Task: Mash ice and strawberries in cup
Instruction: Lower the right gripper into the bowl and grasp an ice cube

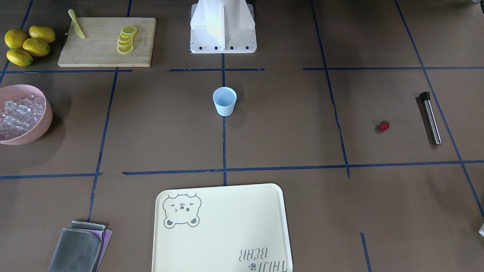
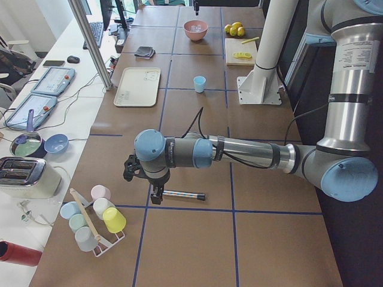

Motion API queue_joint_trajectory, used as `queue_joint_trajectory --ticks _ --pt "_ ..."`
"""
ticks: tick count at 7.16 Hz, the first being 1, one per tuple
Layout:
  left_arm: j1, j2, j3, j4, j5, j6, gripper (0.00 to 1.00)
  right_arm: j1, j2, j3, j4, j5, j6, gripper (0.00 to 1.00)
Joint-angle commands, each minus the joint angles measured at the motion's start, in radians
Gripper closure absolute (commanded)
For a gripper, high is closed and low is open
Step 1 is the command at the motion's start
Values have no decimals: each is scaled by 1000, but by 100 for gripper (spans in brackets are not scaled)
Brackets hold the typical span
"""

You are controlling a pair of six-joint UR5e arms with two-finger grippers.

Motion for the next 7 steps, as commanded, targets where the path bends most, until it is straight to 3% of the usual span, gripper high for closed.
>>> queue_joint_trajectory --ticks 1,7 --pt "0 -2 -2 0 0 1 0 -45 -6 -4 0 2 1 24" --pt "0 0 -2 0 0 0 0 -153 7 -24 4 -9 3 26"
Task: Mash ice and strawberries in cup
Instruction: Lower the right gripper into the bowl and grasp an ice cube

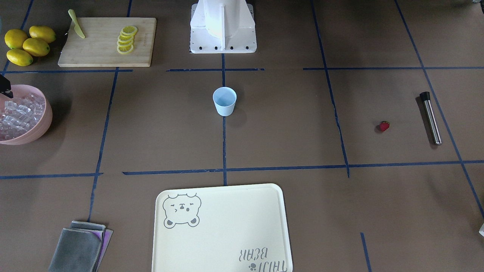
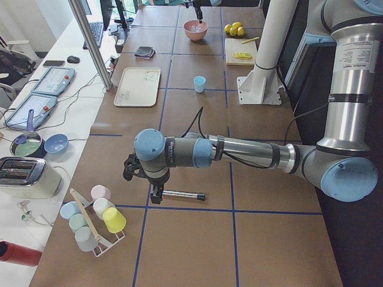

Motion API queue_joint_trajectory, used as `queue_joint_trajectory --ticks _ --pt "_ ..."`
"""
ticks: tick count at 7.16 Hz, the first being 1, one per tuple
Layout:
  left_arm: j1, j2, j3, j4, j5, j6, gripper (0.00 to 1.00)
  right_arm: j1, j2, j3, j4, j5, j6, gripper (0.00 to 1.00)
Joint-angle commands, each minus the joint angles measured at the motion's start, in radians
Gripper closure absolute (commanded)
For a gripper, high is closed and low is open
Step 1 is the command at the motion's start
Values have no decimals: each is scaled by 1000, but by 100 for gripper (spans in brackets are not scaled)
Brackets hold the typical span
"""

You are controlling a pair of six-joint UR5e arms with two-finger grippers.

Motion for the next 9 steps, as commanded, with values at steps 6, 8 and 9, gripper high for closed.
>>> queue_joint_trajectory --ticks 6,8,9 --pt "-1 -1 -6 0 0 -2 0 -43 16 -28 0 -17 -2 36" --pt "0 -3 -6 0 0 -2 0 -43 40 -51 2 -19 -2 37" --pt "0 -6 -8 0 0 -3 0 -41 45 -60 2 -19 -2 37"
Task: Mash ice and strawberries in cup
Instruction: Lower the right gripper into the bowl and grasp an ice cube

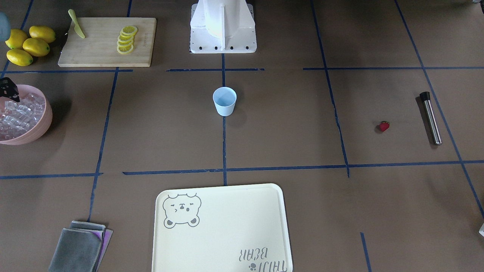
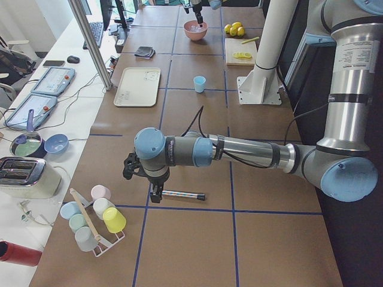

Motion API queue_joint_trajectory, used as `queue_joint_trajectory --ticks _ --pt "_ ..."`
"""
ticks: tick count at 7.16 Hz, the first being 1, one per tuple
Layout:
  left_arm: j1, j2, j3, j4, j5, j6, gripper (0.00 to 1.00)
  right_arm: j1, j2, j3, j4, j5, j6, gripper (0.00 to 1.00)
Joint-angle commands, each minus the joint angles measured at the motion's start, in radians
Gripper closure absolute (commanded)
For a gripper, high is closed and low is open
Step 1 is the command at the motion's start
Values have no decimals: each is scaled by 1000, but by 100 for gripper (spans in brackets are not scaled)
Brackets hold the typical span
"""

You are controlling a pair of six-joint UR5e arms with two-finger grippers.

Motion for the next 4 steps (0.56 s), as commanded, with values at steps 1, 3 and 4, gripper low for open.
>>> queue_joint_trajectory --ticks 1,3,4 --pt "-1 -4 -1 0 -2 -1 0 1 9 -22 0 -1 0 37" --pt "-1 -4 -1 0 -2 -1 0 1 6 -23 0 0 0 37" --pt "-1 -4 -1 0 -2 -1 0 1 3 -21 -1 3 1 37"
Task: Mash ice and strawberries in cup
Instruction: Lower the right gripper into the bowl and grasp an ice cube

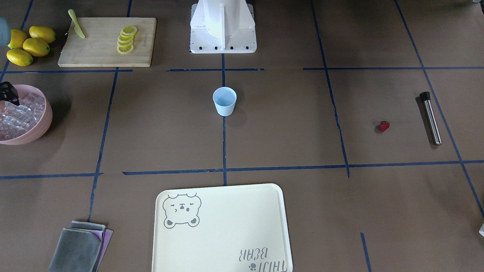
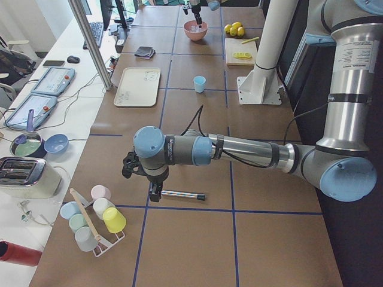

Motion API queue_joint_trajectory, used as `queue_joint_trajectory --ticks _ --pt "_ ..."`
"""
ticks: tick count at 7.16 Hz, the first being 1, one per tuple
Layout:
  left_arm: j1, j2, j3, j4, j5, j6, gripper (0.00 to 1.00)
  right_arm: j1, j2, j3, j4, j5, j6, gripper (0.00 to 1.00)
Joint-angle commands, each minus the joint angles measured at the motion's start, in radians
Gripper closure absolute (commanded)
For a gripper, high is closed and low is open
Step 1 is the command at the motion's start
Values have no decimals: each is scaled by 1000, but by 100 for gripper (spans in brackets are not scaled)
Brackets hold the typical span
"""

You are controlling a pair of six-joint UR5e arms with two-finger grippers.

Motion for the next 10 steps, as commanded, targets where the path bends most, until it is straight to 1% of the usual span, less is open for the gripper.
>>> queue_joint_trajectory --ticks 1,3,10 --pt "0 -2 0 0 0 0 0 0 -3 0 -1 4 1 38" --pt "-5 -2 0 0 0 0 0 0 -3 2 -1 7 3 41" --pt "-8 -2 0 2 0 0 0 -6 2 2 -1 9 3 42"
